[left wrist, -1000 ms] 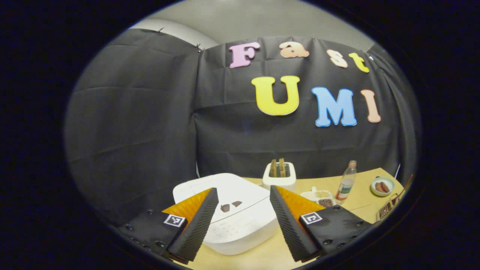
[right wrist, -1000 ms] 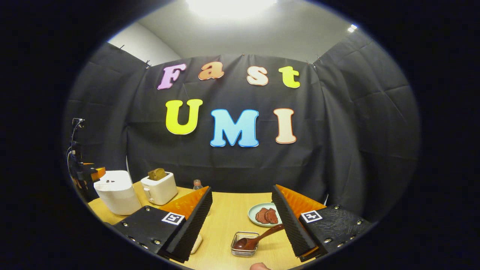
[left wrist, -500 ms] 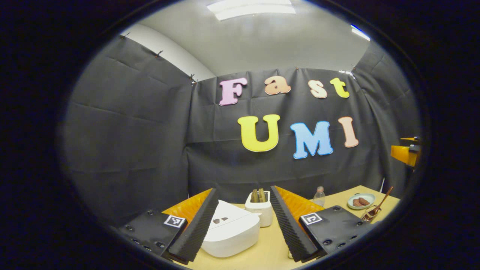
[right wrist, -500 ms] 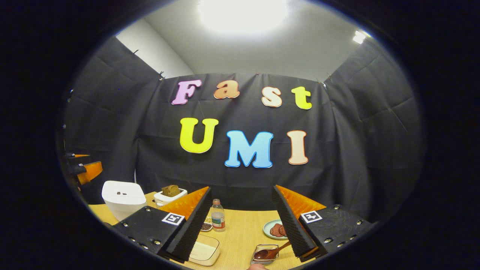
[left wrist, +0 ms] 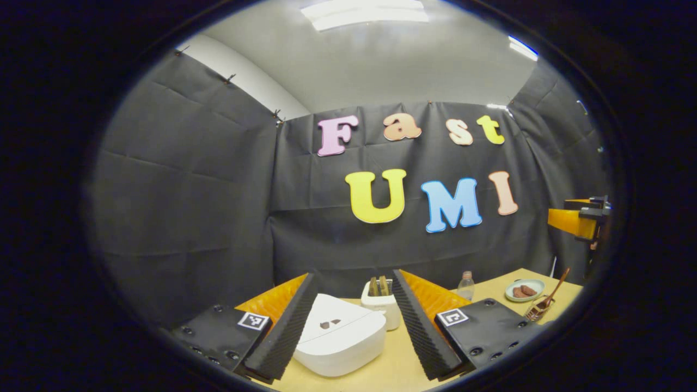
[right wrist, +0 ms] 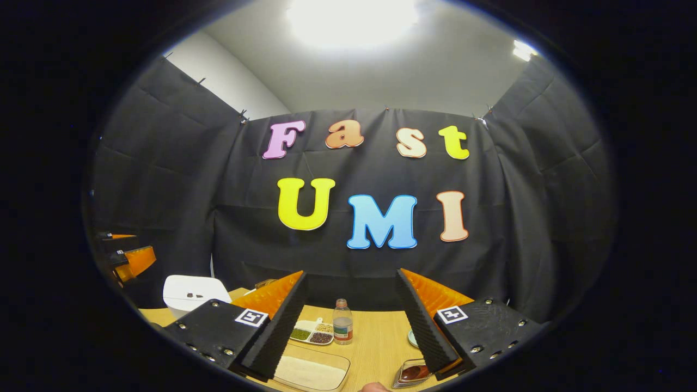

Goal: Close the left gripper, press the button to open the rice cooker; take a wooden spoon from the chopstick holder with the right hand, scoop a spoonful of rice and pour it into the rice cooker, then put the wooden spoon back into the chopstick holder.

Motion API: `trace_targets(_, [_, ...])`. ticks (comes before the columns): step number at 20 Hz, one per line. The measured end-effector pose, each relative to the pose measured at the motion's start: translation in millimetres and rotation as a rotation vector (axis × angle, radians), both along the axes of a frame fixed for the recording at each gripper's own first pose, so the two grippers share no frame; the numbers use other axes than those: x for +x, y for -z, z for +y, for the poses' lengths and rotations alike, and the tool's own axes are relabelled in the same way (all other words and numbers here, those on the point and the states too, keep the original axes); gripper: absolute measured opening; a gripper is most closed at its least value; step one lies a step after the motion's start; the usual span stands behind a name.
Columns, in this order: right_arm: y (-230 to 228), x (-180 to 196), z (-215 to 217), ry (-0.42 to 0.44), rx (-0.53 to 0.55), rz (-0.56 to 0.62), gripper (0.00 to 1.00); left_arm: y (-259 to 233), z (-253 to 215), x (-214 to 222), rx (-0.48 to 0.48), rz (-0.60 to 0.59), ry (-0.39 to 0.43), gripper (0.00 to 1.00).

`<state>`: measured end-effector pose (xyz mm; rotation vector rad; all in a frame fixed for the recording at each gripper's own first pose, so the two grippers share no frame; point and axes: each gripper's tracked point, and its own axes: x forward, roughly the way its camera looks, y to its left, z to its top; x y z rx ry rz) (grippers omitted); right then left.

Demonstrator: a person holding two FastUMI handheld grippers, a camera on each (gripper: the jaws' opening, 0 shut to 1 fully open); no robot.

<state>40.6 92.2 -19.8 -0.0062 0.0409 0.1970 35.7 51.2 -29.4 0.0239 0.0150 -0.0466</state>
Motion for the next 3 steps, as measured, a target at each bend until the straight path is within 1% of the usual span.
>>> trace_targets(3, [-6.7,3.8,9.4,0.011,-0.011,-0.018,0.97,-7.5,11.7,4.6,-0.013,-0.025,0.002,0.96])
